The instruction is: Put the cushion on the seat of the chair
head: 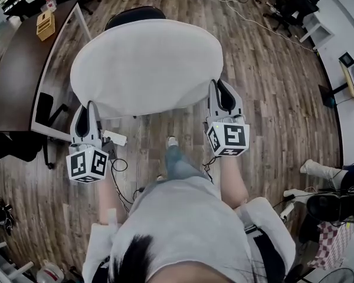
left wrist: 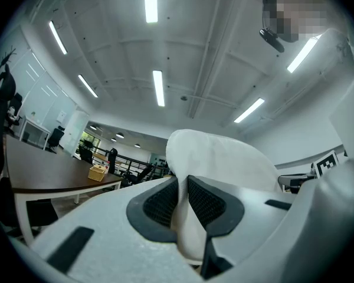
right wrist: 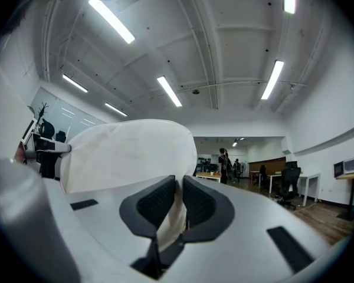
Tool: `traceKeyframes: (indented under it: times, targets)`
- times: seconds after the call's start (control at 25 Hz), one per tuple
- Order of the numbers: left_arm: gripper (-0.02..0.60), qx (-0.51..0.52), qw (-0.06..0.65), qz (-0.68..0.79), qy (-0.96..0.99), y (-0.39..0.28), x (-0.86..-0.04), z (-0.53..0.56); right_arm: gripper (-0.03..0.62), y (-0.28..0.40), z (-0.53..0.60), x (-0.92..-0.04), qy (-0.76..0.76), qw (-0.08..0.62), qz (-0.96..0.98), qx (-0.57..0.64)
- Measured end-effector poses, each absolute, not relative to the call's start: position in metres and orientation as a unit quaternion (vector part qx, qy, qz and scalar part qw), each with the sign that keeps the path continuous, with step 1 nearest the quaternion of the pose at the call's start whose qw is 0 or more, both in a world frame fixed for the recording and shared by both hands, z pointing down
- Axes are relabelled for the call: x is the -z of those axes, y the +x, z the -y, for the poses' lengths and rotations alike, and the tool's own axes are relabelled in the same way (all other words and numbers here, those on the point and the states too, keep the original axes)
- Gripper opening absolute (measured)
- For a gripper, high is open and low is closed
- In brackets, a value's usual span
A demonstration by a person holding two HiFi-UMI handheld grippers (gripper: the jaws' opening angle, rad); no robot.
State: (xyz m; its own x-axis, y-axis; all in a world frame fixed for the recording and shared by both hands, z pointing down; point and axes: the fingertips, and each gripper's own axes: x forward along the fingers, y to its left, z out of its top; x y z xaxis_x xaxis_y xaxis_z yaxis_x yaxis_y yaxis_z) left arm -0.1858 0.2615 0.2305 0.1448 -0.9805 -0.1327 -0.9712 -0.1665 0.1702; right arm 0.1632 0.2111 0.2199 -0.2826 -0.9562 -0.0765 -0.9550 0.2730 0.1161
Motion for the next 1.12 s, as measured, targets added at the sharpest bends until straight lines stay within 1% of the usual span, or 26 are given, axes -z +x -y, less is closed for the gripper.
traceKeyframes:
  times: [0.4,0.76,1.12]
  targets:
    - [0.051,0.098,0.018,0.658,0.746,-0.182,-0.231,-0.166,0.037,0.165,-0.103,-0.227,0.587,-0.003,0.807,0.060]
    - [0.051,0.095,0.017,0.674,0.732,-0.164,-0.229,-0.086,0.037,0.179,-0.008,-0.224,0.571,-0.008,0.819,0.058]
    - [0.051,0.102,0.015,0.691,0.715,-0.157,-0.230,-0.032,0.037,0.183,0.062,-0.225,0.553,-0.010,0.831,0.056]
